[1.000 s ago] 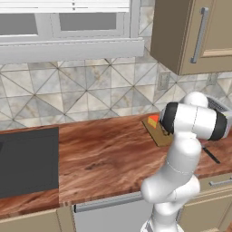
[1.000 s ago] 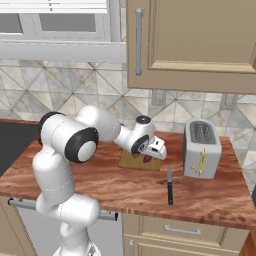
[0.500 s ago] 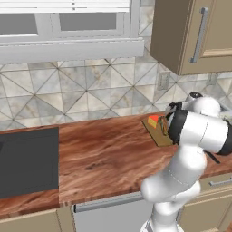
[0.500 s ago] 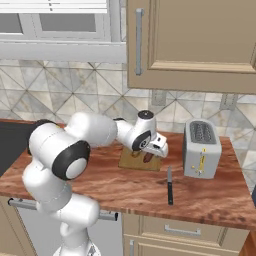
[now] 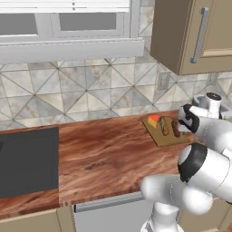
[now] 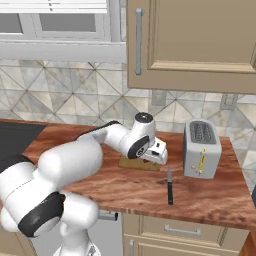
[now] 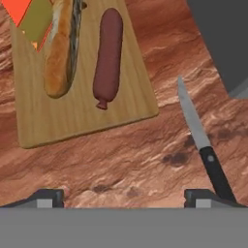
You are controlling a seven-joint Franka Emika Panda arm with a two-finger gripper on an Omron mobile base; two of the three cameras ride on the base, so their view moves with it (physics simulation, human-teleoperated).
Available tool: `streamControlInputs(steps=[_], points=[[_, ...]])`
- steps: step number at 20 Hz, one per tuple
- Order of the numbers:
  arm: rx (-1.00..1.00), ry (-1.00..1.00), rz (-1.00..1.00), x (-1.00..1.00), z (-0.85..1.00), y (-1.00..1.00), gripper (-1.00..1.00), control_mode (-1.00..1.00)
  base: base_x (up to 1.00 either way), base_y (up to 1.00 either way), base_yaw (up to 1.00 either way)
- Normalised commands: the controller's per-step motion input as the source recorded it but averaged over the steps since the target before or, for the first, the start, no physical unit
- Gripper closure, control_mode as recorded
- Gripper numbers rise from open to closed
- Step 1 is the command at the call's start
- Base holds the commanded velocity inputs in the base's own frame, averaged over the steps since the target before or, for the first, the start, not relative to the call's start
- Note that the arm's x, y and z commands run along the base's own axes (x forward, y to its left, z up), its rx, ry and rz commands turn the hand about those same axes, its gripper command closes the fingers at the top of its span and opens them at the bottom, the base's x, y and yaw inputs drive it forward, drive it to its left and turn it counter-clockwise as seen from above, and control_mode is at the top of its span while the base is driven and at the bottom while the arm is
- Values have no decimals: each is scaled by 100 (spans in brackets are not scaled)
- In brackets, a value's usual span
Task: Retrieve the sausage and cheese from the fridge and place them on the cutting board on the counter.
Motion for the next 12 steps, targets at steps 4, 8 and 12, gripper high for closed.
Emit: streamControlInputs(steps=[4,8,12], points=[[4,-2,9,-100,74,3,-100,-100,0,0,0],[5,-5,12,-100,87,1,-100,-100,0,0,0],[5,-13,12,-100,87,11,-100,-100,0,0,0]])
